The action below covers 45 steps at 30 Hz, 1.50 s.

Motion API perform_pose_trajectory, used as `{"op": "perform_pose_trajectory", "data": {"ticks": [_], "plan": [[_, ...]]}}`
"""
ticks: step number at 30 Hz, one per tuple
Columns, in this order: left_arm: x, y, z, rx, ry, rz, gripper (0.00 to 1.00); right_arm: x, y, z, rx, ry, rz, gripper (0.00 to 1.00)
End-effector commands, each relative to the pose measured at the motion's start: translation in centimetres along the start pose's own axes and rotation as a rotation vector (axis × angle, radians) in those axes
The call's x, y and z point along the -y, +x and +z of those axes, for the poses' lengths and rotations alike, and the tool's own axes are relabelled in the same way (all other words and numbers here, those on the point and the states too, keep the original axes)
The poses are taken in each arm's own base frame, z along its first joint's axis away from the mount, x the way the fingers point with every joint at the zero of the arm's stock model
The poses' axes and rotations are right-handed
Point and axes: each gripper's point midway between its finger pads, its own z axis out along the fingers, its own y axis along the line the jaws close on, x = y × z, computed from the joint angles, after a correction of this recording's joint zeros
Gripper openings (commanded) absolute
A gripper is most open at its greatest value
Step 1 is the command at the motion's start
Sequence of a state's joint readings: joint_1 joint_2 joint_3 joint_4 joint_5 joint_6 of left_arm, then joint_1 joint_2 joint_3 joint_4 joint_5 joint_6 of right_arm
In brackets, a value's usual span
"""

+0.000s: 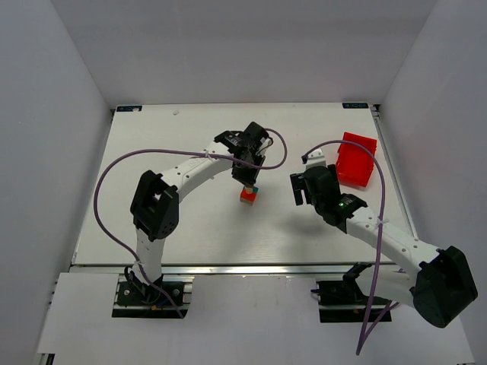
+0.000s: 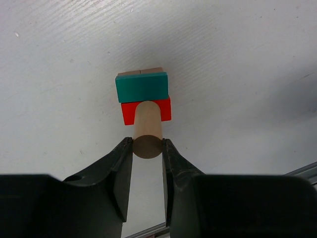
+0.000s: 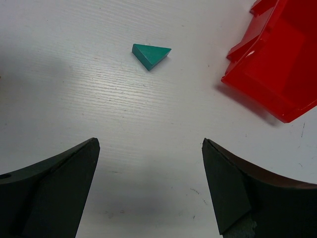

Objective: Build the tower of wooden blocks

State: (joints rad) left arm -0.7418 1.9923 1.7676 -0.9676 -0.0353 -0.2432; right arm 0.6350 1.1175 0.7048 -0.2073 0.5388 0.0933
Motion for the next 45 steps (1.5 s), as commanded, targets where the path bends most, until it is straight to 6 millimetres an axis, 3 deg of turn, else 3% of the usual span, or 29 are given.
{"op": "perform_pose_trajectory", "data": {"ticks": [1, 34, 40, 45], "plan": [[0.02, -0.98, -0.59, 0.038, -0.004, 0.014, 0.05, 0.12, -0.55, 0.04, 0.03, 0.002, 0.007, 0.89], [-0.22, -1.26, -0.04, 0.051, -0.018, 0.019, 0.13, 0.55, -0.84, -0.27, 0.055, 0.009, 0.009, 0.89], [-0.3, -1.22, -0.28, 0.05, -0.022, 0.019, 0.22, 0.52, -0.94, -0.3, 0.059, 0.007, 0.007, 0.89], [-0.04, -1.23, -0.37, 0.051, -0.007, 0.019, 0.41, 0.44, -0.87, -0.26, 0.058, 0.003, 0.003, 0.89]]}}
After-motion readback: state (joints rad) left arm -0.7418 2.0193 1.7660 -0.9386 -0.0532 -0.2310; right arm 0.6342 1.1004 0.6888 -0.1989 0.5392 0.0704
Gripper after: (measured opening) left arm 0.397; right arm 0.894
